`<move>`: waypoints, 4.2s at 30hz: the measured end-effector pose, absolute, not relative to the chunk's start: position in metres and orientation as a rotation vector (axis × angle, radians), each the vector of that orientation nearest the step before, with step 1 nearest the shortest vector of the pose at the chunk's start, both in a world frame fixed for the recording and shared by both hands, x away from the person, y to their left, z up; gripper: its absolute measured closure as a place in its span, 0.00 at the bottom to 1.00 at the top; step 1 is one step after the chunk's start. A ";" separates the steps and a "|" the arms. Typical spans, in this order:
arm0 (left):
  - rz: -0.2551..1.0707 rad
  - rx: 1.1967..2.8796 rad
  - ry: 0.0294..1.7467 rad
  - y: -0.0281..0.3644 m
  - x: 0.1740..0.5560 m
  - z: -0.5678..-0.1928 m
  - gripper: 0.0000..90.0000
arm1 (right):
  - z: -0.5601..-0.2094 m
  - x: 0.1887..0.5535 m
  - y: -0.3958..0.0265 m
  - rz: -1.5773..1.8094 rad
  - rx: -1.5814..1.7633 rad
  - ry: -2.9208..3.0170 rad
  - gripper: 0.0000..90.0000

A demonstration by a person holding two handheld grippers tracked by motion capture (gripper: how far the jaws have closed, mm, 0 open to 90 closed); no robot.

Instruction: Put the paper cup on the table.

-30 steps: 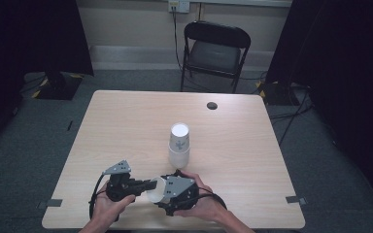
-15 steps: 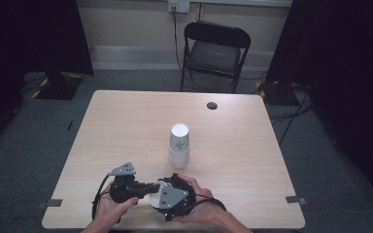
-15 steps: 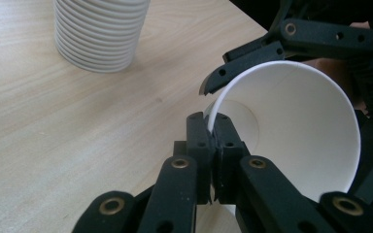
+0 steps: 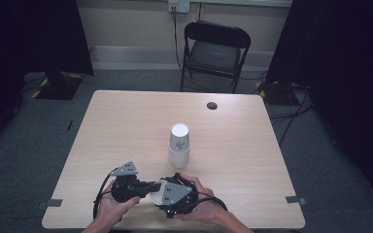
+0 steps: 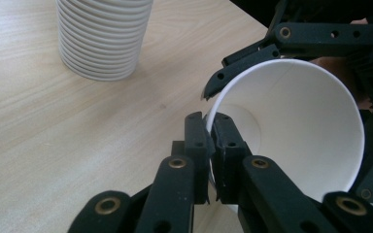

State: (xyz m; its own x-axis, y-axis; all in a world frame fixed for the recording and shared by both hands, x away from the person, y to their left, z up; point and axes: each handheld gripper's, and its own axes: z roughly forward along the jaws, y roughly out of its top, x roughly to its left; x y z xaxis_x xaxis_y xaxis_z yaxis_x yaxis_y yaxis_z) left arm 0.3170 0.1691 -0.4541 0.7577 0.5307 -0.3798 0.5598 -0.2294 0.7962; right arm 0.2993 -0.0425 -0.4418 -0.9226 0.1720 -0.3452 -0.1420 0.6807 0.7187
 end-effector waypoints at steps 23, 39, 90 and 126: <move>0.167 1.797 0.844 0.181 0.320 -0.444 0.41 | -0.442 0.327 -0.074 1.265 0.302 2.524 0.33; 0.325 1.858 0.856 0.193 0.324 -0.446 0.17 | -0.431 0.343 -0.113 1.388 0.525 2.430 0.33; 0.449 1.862 0.916 0.202 0.326 -0.458 0.17 | -0.403 0.431 -0.180 1.338 0.968 2.081 0.33; 0.473 1.896 0.914 0.198 0.325 -0.462 0.17 | -0.467 0.504 -0.185 1.186 1.262 2.027 0.33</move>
